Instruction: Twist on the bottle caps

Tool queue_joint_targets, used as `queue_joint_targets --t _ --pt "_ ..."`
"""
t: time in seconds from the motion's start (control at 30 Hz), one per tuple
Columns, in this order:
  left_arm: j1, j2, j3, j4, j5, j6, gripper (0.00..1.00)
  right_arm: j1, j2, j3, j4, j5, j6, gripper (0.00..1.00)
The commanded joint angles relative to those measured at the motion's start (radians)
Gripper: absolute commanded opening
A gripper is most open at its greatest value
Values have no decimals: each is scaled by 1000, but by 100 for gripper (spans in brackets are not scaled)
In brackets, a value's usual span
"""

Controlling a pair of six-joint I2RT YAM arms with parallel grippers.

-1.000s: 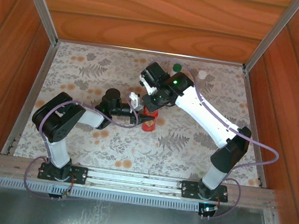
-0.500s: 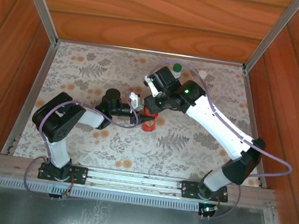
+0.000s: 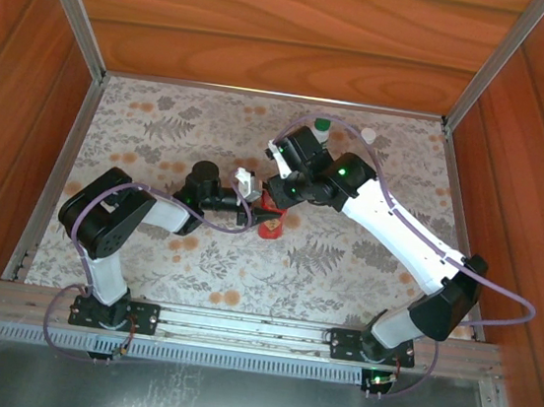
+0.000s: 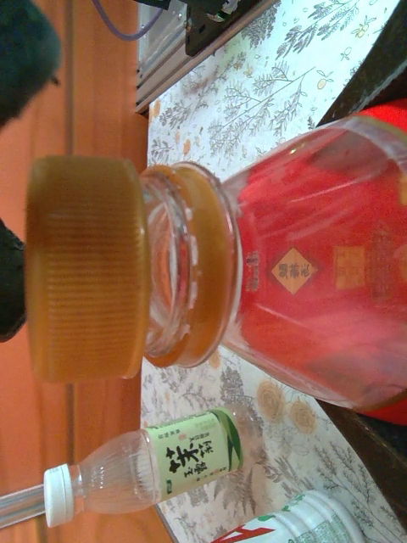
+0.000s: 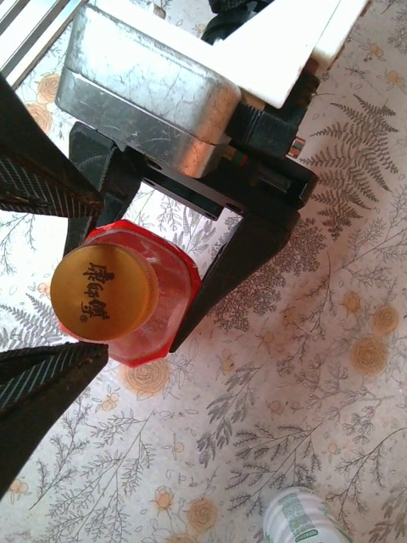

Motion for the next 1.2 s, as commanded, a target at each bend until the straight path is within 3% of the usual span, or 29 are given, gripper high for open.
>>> queue_joint_targets --t 0.0,0.47,1.17 --pt "9 28 -20 -64 1 1 59 -10 3 -12 12 -19 18 44" --pt "9 25 -21 -64 4 1 59 -19 14 -12 14 -21 21 37" --pt "12 8 -32 -64 8 -10 59 -21 16 -23 29 -23 30 38"
